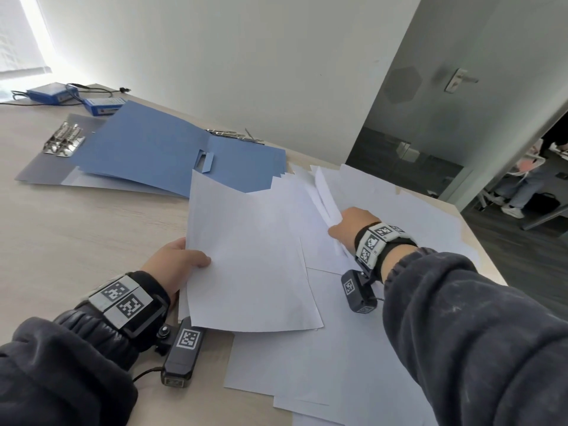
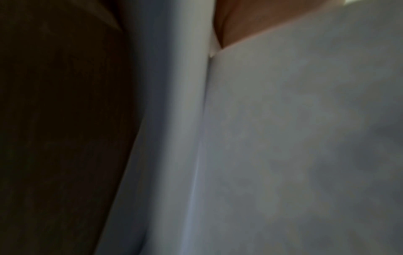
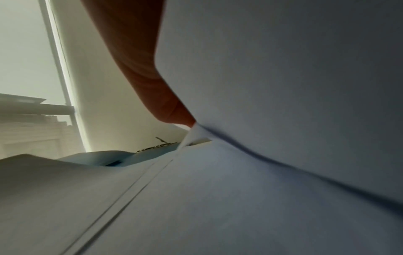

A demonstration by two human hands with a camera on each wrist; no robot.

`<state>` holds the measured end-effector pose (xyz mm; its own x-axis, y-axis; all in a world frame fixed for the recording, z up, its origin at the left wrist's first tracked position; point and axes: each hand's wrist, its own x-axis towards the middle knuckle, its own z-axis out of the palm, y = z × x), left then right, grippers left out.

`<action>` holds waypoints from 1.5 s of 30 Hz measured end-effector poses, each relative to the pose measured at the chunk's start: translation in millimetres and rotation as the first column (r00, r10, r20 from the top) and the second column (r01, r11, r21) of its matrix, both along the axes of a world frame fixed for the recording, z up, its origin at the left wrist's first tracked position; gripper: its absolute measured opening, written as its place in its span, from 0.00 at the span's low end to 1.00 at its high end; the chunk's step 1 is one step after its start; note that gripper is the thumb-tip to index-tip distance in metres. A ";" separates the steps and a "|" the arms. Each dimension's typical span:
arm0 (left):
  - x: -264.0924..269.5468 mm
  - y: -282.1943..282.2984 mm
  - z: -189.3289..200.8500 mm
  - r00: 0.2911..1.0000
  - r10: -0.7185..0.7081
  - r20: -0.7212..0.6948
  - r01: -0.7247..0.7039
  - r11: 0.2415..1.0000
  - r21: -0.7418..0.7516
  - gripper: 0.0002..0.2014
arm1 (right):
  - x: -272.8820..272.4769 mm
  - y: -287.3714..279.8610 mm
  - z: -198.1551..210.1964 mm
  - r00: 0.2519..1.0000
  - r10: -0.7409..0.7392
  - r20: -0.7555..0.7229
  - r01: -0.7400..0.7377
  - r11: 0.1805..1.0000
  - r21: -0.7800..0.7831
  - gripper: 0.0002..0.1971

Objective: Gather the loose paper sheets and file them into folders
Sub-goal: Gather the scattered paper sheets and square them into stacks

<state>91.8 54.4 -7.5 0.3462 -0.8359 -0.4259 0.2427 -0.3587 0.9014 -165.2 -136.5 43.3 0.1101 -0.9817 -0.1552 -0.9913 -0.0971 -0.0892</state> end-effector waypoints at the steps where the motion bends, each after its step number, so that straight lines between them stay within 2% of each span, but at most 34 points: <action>1: 0.7 -0.1 -0.8 1.000 0.000 0.000 0.000 1.000 -0.002 0.13 | 7.6 1.7 -1.8 0.999 0.034 -0.031 -0.033 0.999 0.023 0.14; 3: 1.7 0.0 -1.4 1.000 -0.001 -0.002 0.001 1.000 -0.005 0.13 | 15.6 3.1 -8.9 0.987 0.116 -0.109 -0.108 0.991 0.079 0.16; 4: 2.2 0.2 -1.8 1.000 -0.004 0.000 0.004 1.000 -0.008 0.13 | 15.9 2.8 -13.0 0.981 0.146 -0.125 -0.133 0.985 0.111 0.21; 8: 3.8 -0.8 -5.3 1.000 -0.015 -0.002 0.015 1.000 -0.016 0.13 | 4.4 1.0 -24.4 0.962 0.242 -0.128 -0.202 0.943 0.266 0.53; 9: 4.1 -0.8 -5.6 1.000 -0.015 -0.001 0.015 1.000 -0.016 0.13 | 0.7 2.3 -25.2 0.952 0.278 -0.131 -0.228 0.925 0.302 0.57; 11: 4.7 -1.9 -6.7 1.000 -0.016 -0.002 0.016 1.000 -0.020 0.13 | -6.5 5.1 -25.8 0.935 0.328 -0.138 -0.272 0.908 0.318 0.61; 17: 6.6 -1.2 -8.6 1.000 -0.020 0.009 0.020 0.999 -0.026 0.13 | -9.8 9.1 -24.9 0.905 0.362 -0.222 -0.298 0.914 0.276 0.53; 22: 6.8 -2.0 -9.3 1.000 -0.002 0.012 0.002 1.000 -0.026 0.12 | -12.4 15.5 -21.6 0.907 0.360 -0.219 -0.311 0.922 0.229 0.46; 24: 6.7 -1.5 -9.0 1.000 -0.002 0.006 0.002 1.000 -0.029 0.12 | -11.2 19.2 -20.4 0.899 0.364 -0.246 -0.319 0.926 0.202 0.41; 30: 13.5 3.6 -7.6 0.998 0.048 -0.032 -0.050 0.997 -0.052 0.09 | 2.1 31.3 -18.1 0.809 0.392 -0.438 -0.354 0.920 0.169 0.20; 33: 19.3 8.1 -6.5 0.996 0.079 -0.037 -0.081 0.995 -0.059 0.09 | 1.8 34.0 -15.4 0.813 0.348 -0.466 -0.327 0.936 0.128 0.17; 38: 23.8 15.9 -4.9 0.994 0.105 -0.021 -0.106 0.993 -0.049 0.09 | -22.7 24.7 -7.4 0.907 0.219 -0.359 -0.218 0.975 0.044 0.18; 41: 24.3 17.8 -5.6 0.995 0.101 -0.010 -0.102 0.994 -0.044 0.09 | -43.9 25.7 3.7 0.975 0.058 -0.216 -0.063 0.998 -0.016 0.22; 45: 17.9 19.7 -5.8 0.997 0.080 0.001 -0.080 0.997 -0.015 0.07 | -63.4 35.9 17.9 1.000 -0.005 -0.020 0.004 0.999 -0.050 0.17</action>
<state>109.7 74.1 -13.2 0.4126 -0.8118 -0.4132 0.2688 -0.3250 0.9067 -228.6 -100.6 61.2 0.1031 -0.9888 -0.1084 -0.9933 -0.0965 -0.0641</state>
